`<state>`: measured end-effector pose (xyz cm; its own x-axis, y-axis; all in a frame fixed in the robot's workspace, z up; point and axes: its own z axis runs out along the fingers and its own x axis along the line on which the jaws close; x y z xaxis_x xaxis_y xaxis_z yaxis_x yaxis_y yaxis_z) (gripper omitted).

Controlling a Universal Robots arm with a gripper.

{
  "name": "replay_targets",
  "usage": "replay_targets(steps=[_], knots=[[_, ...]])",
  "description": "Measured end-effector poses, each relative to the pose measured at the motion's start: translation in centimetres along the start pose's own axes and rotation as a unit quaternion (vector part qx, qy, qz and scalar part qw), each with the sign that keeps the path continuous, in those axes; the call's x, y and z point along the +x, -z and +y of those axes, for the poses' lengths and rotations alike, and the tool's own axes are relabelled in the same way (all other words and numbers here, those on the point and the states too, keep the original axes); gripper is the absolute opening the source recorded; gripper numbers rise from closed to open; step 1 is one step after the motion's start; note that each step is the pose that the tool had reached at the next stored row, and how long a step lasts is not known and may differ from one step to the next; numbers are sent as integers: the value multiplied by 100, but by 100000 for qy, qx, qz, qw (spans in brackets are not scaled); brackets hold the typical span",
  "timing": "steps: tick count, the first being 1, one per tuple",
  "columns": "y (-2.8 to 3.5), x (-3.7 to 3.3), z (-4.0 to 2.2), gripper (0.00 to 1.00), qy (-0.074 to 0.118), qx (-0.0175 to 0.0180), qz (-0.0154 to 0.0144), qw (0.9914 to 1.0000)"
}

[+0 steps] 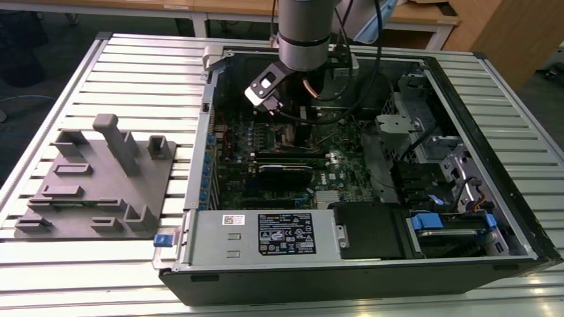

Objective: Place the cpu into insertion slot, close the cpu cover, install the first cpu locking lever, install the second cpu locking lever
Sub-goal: 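Place the cpu into insertion slot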

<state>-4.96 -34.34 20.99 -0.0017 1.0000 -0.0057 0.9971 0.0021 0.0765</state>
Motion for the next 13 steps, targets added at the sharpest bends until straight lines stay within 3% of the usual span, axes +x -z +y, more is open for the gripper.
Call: replay_targets(steps=[13], knots=[[-28,50,-20,54,1,-95,0,100000]])
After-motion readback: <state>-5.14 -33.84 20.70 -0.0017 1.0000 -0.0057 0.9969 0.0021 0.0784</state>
